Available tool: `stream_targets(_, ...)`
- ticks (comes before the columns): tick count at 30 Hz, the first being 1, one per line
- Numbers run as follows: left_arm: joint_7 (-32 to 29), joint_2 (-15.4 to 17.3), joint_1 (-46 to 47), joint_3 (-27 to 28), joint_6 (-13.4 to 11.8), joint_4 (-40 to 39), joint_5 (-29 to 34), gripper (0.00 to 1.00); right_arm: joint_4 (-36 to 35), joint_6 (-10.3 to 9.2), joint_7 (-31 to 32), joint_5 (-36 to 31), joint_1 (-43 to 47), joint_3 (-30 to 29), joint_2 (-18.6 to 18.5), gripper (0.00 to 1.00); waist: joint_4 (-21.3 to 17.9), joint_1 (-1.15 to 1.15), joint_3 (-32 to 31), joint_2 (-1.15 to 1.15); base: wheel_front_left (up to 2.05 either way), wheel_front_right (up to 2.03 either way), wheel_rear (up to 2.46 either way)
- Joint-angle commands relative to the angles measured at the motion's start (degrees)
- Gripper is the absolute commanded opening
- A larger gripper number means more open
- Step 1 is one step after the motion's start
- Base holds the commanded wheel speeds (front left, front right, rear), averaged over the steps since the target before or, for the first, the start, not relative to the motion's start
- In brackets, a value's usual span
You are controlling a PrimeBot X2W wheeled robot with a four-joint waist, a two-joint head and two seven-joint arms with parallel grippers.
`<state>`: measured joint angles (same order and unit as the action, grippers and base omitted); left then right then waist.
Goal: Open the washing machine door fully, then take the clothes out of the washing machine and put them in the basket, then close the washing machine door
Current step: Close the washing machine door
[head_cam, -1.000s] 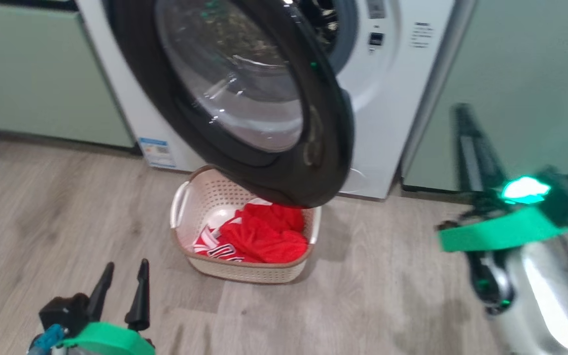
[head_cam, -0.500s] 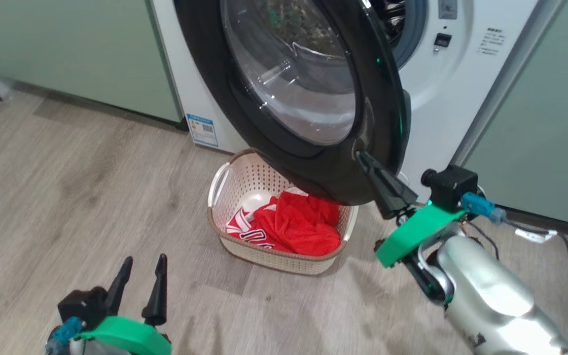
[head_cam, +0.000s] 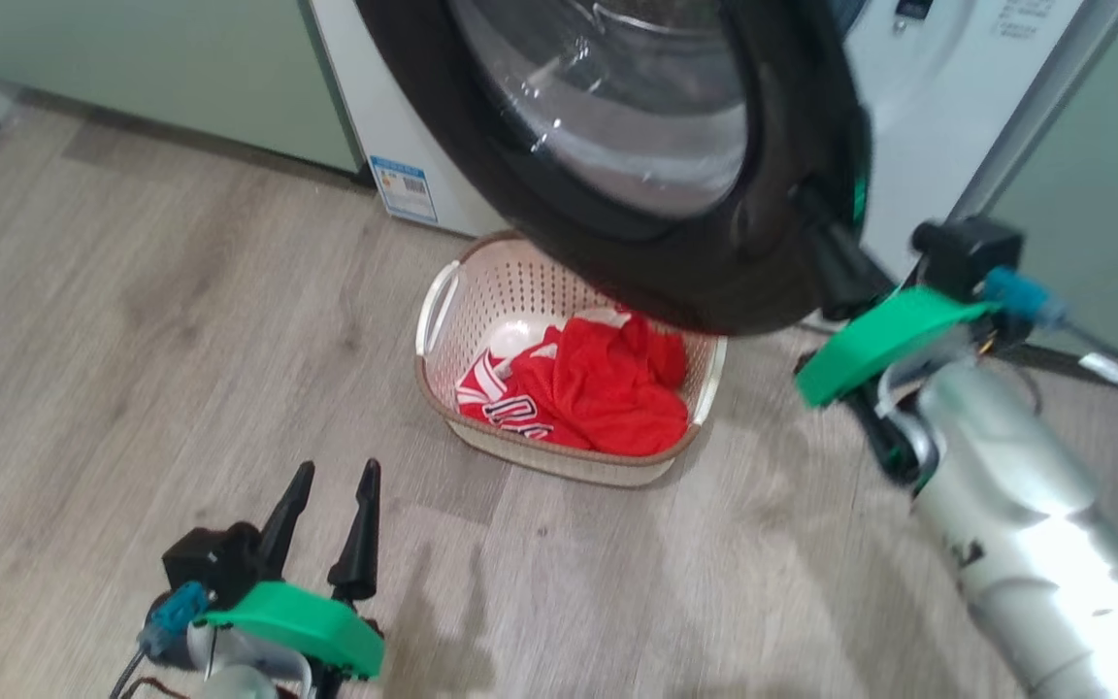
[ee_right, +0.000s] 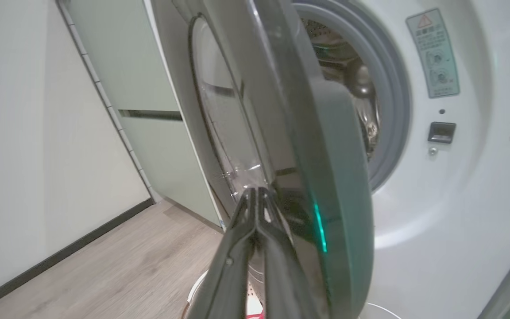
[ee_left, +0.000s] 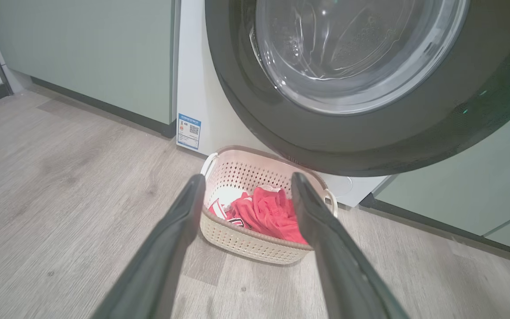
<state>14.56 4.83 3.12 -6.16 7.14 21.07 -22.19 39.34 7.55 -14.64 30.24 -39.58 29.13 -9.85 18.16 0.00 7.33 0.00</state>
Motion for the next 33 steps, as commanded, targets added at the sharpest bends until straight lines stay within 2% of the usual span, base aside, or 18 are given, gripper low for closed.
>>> stream_targets(1, 0.44, 0.14, 2.49, 1.79, 0.35, -1.79, 0.50, 1.00, -0.74, -0.06, -0.36, -0.34, -2.84, -1.30, 0.00, 0.00, -0.08, 0.00, 1.36, 0.00, 0.00, 0.00, 0.00)
stream_targets(8, 0.44, -0.86, 4.61, 1.33, 0.35, -2.21, 0.60, 1.00, 3.87, -0.06, -0.36, -1.40, -10.21, -6.43, -1.26, 0.00, -0.24, 0.00, 5.59, 0.00, 0.00, 0.00, 0.00)
stream_targets(18, 0.44, -1.74, 8.44, 0.02, 0.35, -2.13, 0.45, 1.00, 12.86, -0.06, -0.36, -1.13, -22.85, -8.22, -4.83, 0.00, 0.82, 0.00, 10.75, 0.00, 0.00, 0.00, 0.00)
stream_targets(33, 0.44, -1.94, 10.84, -1.79, 0.35, -2.13, -1.20, 1.00, 17.99, -0.06, -0.36, -3.99, -30.78, -10.48, -6.54, 0.00, 2.63, 0.00, 14.19, 0.00, 0.00, 0.00, 0.00)
